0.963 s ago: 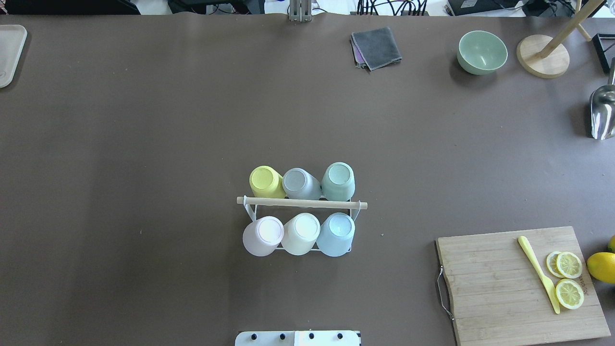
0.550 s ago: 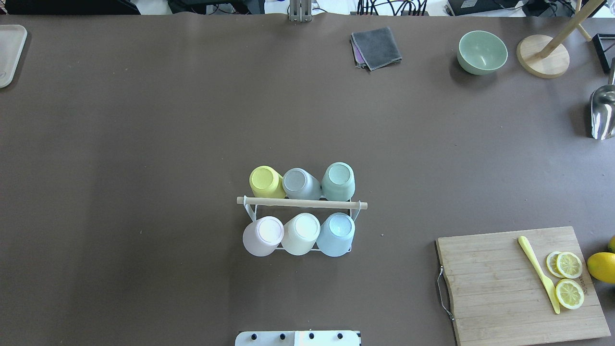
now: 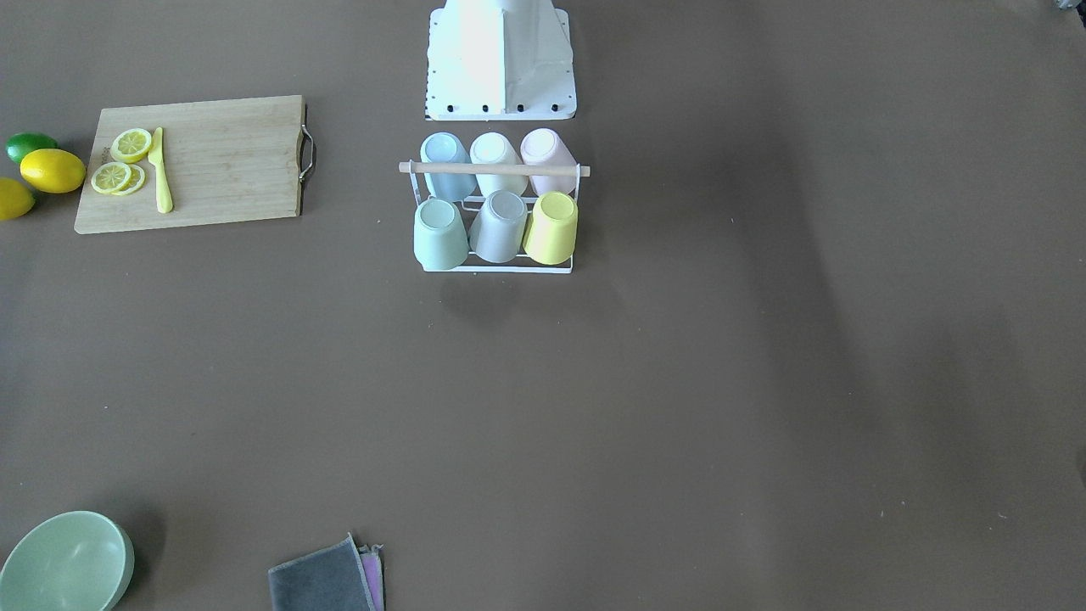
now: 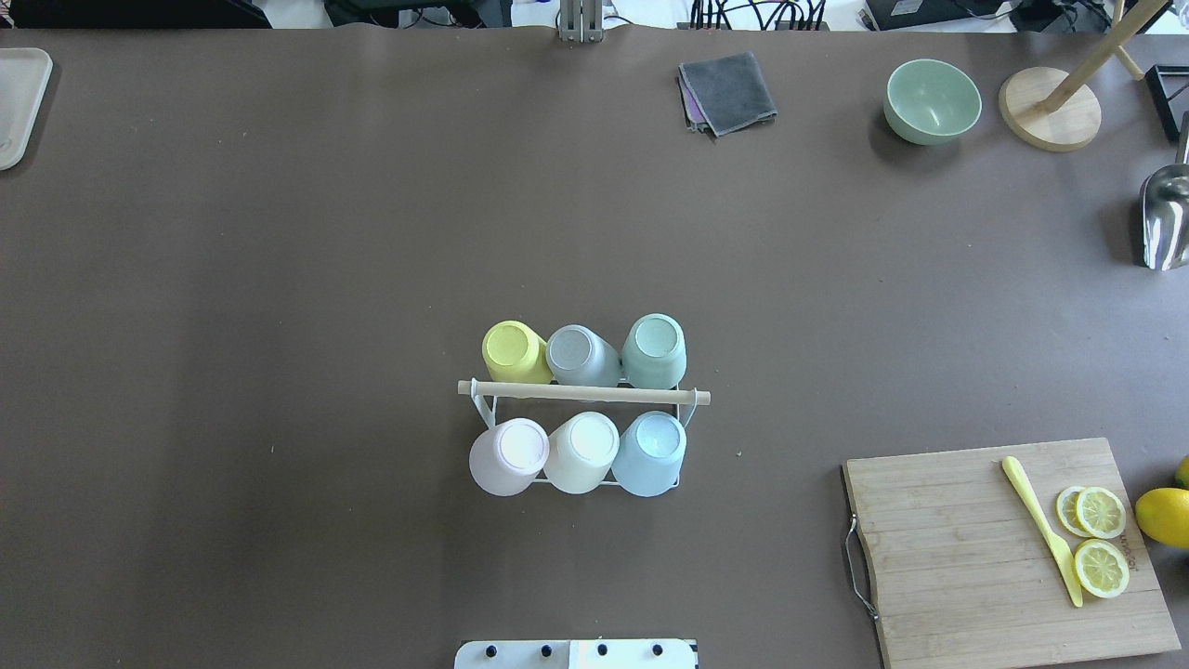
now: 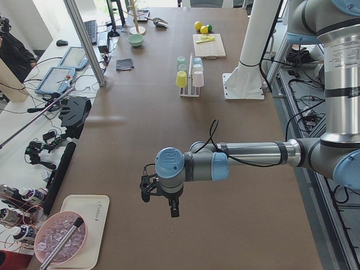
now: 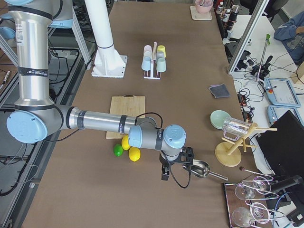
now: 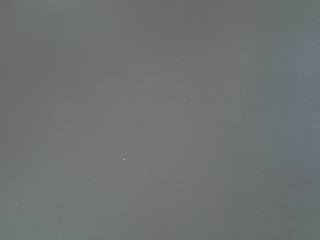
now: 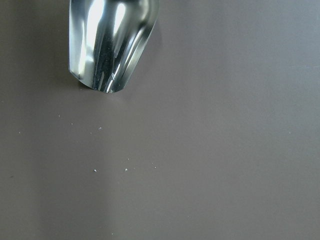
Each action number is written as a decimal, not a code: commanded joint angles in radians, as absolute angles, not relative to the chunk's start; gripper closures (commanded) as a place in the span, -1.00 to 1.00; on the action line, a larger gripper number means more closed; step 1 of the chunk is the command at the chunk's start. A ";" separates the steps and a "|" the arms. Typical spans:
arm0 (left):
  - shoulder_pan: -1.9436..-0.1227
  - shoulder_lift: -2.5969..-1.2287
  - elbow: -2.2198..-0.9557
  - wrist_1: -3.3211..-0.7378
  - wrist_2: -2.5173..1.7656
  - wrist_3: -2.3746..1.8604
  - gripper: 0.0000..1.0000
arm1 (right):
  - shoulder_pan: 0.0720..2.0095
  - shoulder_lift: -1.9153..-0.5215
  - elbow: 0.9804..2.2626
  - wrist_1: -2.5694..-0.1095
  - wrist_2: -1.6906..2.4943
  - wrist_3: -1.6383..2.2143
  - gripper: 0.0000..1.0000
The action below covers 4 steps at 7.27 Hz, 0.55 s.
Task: Place cup on cup holder
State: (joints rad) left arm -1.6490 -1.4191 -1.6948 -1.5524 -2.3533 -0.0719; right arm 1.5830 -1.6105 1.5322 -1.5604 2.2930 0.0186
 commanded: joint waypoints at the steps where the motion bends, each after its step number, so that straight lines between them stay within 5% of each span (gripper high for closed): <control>1: -1.634 -1.419 -1.707 -1.551 -2.352 -0.074 -0.96 | 1.583 -1.614 1.532 -1.562 2.290 0.020 -1.00; 4: -1.631 -1.442 -1.738 -1.468 -2.355 -0.145 -0.96 | 1.583 -1.612 1.534 -1.560 2.292 0.020 -1.00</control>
State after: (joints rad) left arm -1.6321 -1.4273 -1.7268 -1.5004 -2.3533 -0.0985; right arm 1.5841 -1.6129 1.5332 -1.5609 2.2916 0.0199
